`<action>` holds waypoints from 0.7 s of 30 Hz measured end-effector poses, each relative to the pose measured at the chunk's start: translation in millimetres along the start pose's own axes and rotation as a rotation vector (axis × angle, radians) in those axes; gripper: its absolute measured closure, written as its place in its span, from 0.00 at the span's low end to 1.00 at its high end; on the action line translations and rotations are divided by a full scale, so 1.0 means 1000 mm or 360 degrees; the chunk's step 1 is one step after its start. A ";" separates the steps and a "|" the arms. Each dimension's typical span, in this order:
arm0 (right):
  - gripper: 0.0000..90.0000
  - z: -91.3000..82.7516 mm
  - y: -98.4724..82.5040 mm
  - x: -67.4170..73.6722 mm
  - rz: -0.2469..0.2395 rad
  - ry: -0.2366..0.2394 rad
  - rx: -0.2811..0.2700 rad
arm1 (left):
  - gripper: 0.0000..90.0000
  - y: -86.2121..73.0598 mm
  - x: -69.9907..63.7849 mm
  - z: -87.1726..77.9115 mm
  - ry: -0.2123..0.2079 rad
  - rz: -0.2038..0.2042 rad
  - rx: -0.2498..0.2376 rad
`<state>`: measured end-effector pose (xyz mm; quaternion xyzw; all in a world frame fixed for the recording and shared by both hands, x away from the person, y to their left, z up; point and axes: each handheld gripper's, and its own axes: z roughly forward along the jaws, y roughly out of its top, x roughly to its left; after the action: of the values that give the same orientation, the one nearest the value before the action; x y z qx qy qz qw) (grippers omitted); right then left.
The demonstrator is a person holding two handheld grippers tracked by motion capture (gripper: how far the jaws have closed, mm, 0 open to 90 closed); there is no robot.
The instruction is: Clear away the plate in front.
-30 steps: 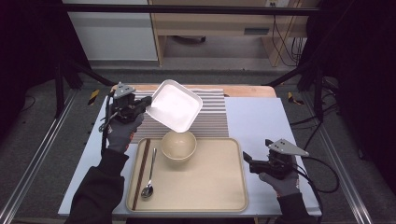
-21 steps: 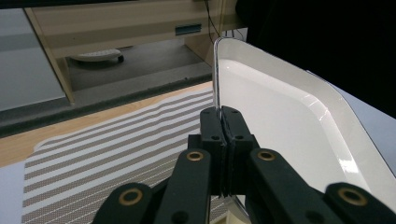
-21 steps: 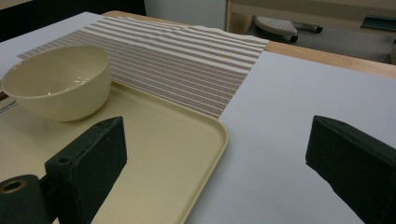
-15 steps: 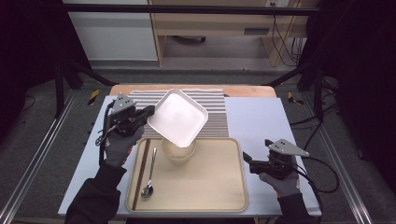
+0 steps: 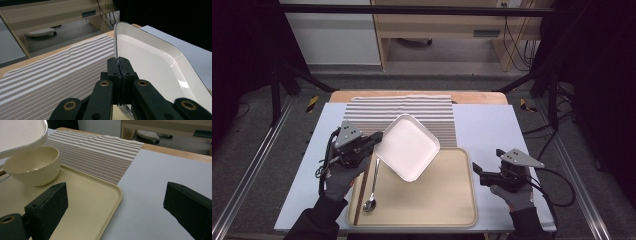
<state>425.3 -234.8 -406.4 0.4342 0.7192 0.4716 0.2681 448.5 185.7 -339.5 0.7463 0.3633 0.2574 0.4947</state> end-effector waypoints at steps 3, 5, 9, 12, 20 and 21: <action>0.07 -0.001 0.000 0.000 -0.0001 0.0000 -0.0003 | 0.98 -0.007 -0.008 -0.002 -0.0031 0.0012 0.0005; 0.07 -0.001 0.001 0.000 -0.0003 -0.0003 -0.0006 | 0.98 -0.012 -0.014 -0.003 -0.0056 0.0020 0.0018; 0.07 -0.001 0.001 0.000 -0.0002 -0.0002 -0.0009 | 0.98 -0.018 -0.023 -0.001 -0.0082 0.0042 0.0049; 0.07 -0.002 0.001 0.000 0.0004 -0.0001 -0.0012 | 0.98 -0.022 -0.029 0.004 -0.0086 0.0051 0.0071; 0.07 -0.001 0.001 0.001 -0.0002 0.0002 -0.0008 | 0.98 -0.037 -0.048 0.023 -0.0126 0.0069 0.0164; 0.07 -0.002 0.001 0.001 0.0002 0.0005 -0.0012 | 0.98 -0.039 -0.052 0.025 -0.0134 0.0071 0.0173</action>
<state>424.2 -234.6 -404.5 0.4329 0.7175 0.4751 0.2684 425.2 140.1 -386.2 0.7901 0.3390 0.2166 0.4625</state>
